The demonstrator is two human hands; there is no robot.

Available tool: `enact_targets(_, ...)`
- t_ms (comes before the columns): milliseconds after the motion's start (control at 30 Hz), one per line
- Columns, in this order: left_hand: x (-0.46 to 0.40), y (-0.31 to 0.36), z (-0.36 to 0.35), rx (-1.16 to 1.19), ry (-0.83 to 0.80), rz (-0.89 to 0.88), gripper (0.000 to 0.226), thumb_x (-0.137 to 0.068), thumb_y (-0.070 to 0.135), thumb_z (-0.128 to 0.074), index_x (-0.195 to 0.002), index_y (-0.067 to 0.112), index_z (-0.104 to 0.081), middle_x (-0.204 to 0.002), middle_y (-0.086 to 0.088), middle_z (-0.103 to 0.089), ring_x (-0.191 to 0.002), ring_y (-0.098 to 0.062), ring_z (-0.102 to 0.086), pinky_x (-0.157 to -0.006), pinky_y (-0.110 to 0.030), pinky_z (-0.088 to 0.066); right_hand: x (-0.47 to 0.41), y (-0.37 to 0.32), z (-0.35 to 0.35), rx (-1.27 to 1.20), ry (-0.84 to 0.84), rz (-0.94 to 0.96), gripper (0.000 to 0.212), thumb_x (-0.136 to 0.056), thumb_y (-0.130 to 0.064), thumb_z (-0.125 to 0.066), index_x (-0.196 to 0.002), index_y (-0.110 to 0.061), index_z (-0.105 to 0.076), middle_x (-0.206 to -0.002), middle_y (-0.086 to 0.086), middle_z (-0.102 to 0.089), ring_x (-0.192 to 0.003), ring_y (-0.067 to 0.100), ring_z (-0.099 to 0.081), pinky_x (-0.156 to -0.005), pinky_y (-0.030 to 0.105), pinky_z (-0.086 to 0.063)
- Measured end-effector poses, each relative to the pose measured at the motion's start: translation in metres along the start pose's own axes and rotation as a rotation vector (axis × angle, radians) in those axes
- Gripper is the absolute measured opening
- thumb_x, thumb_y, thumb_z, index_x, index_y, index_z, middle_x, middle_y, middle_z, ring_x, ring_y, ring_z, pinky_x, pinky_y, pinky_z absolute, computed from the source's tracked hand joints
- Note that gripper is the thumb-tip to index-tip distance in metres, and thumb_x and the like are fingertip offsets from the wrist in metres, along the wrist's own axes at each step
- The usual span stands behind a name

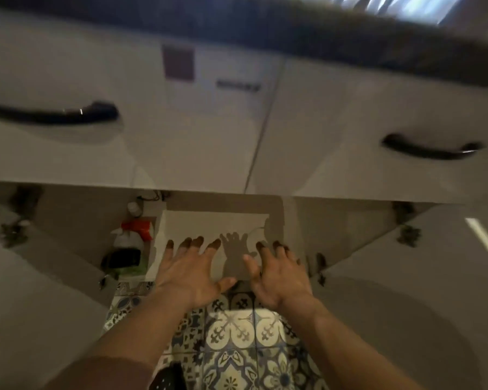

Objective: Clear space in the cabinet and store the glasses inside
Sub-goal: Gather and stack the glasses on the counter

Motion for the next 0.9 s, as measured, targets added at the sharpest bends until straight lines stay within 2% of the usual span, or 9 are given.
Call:
enact_targets(100, 0.046, 0.017, 0.031, 0.013, 0.03, 0.025, 0.096, -0.076, 0.089, -0.025, -0.155, 0.041, 0.0, -0.166, -0.002, -0.009, -0.151, -0.025, -0.007, -0.121, -0.053, -0.002, 0.048, 0.01, 0.035, -0.045, 0.033, 0.0, 0.07, -0.097, -0.065, -0.013, -0.152, -0.024, -0.03, -0.156, 0.012, -0.03, -0.146, 0.034, -0.023, -0.115, 0.054, -0.027)
enact_targets(267, 0.135, 0.062, 0.086, 0.106, 0.033, 0.043, 0.096, -0.076, 0.087, -0.031, -0.156, 0.042, -0.003, -0.166, 0.001, -0.01, -0.151, -0.023, -0.008, -0.121, -0.05, -0.003, 0.144, 0.036, 0.089, -0.108, 0.045, -0.016, 0.068, -0.098, -0.064, -0.014, -0.147, -0.021, -0.034, -0.156, 0.012, -0.032, -0.145, 0.034, -0.024, -0.114, 0.055, -0.028)
enact_targets(367, 0.188, 0.085, 0.129, 0.102, 0.063, 0.023, 0.095, -0.075, 0.086, -0.035, -0.155, 0.042, -0.007, -0.165, 0.003, -0.016, -0.15, -0.023, -0.013, -0.121, -0.051, -0.006, 0.196, 0.041, 0.128, -0.117, 0.061, -0.007, 0.067, -0.098, -0.064, -0.015, -0.15, -0.025, -0.032, -0.159, 0.01, -0.029, -0.146, 0.033, -0.024, -0.115, 0.055, -0.027)
enact_targets(500, 0.251, 0.097, 0.196, 0.072, 0.163, 0.008, 0.094, -0.075, 0.087, -0.034, -0.154, 0.044, -0.007, -0.165, 0.003, -0.015, -0.15, -0.025, -0.015, -0.122, -0.052, -0.006, 0.253, 0.032, 0.184, -0.126, 0.14, 0.069, 0.066, -0.097, -0.066, -0.016, -0.151, -0.032, -0.033, -0.163, 0.007, -0.025, -0.15, 0.03, -0.018, -0.12, 0.054, -0.018)
enact_targets(633, 0.298, 0.091, 0.26, 0.124, 0.258, 0.021, 0.094, -0.075, 0.087, -0.038, -0.154, 0.045, -0.01, -0.165, 0.005, -0.014, -0.151, -0.019, -0.012, -0.123, -0.049, -0.004, 0.288, 0.019, 0.246, -0.153, 0.197, 0.091, 0.072, -0.095, -0.071, -0.015, -0.156, -0.032, -0.023, -0.167, 0.007, -0.013, -0.153, 0.029, -0.008, -0.123, 0.052, -0.01)
enact_targets(800, 0.331, 0.083, 0.345, 0.129, 0.432, 0.026, 0.09, -0.079, 0.083, -0.042, -0.155, 0.045, -0.011, -0.165, 0.005, -0.016, -0.151, -0.018, -0.012, -0.123, -0.047, -0.007, 0.314, -0.004, 0.332, -0.149, 0.319, 0.104, 0.07, -0.097, -0.068, -0.016, -0.157, -0.033, -0.021, -0.168, 0.008, -0.011, -0.154, 0.028, -0.005, -0.123, 0.052, -0.01)
enact_targets(900, 0.336, 0.084, 0.376, 0.127, 0.459, 0.011, 0.09, -0.079, 0.084, -0.04, -0.155, 0.044, -0.01, -0.165, 0.005, -0.016, -0.151, -0.018, -0.012, -0.123, -0.046, -0.007, 0.32, -0.016, 0.368, -0.13, 0.343, 0.128, 0.069, -0.098, -0.067, -0.017, -0.157, -0.031, -0.019, -0.168, 0.009, -0.009, -0.154, 0.029, -0.005, -0.123, 0.052, -0.01)
Point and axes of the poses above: each hand's wrist, its own x-axis away from the middle knuckle, its own z-axis out of the back of the hand, y = z × x, the point moved 8 cm from there along -x, towards the middle knuckle
